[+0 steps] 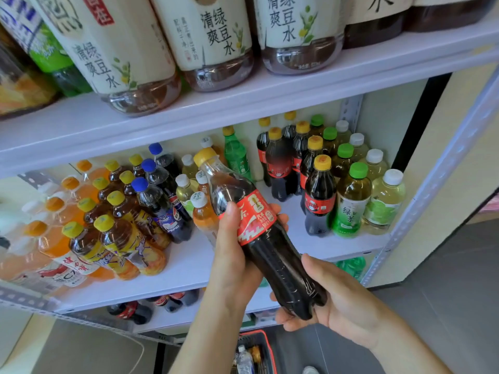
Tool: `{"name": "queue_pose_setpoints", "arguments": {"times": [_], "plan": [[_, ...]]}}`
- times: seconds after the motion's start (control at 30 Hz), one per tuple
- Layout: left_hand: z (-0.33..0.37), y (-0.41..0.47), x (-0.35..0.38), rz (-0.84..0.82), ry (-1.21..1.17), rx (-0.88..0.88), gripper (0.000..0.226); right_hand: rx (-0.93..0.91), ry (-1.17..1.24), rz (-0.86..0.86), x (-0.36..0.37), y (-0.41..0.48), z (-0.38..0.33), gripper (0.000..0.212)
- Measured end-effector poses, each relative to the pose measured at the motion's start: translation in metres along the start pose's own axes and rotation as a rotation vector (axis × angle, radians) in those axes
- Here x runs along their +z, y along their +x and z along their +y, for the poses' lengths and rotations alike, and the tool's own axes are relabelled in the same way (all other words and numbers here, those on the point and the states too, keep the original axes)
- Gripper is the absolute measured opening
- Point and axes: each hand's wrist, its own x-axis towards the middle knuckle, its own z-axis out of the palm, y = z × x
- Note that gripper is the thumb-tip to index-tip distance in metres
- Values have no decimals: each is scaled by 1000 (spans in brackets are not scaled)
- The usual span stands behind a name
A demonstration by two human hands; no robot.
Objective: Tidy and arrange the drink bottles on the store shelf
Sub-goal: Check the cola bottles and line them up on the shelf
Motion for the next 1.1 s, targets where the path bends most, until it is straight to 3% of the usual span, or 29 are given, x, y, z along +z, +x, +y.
{"name": "queue_pose_setpoints", "arguments": {"times": [0.07,0.17,0.27,0.37,0.43,0.47,0.57,0.7,0.77,0.83,0.93,1.03,1.1], "plan": [[4,0,1,8,23,20,59,-71,-34,55,6,-2,1,67],[13,6,0,156,166,124,60,-203,-163,212,18,-3,5,45],[11,8,7,249,243,197,56,-350,-526,471,24,-1,11,46],[4,5,14,349,99,156,46,-552,-993,728,25,0,18,52],[1,4,14,368,-32,64,44,-650,-1157,750,23,-1,23,56],[1,2,13,370,-78,32,54,-657,-1175,736,22,-2,25,56],[-1,0,10,383,-120,19,78,-528,-973,629,19,-6,18,51],[-1,-1,2,284,-135,17,50,-119,-143,274,14,-10,1,57],[0,-2,0,209,-160,9,45,47,27,129,11,-13,0,58],[1,-4,-1,141,-165,2,44,75,64,51,8,-12,3,62],[8,-5,0,137,-62,-11,49,-53,29,53,7,-10,8,65],[14,-4,2,188,181,111,63,-222,-265,231,14,-8,13,53],[13,-5,4,216,259,228,52,-326,-523,410,21,-6,13,52]]}}
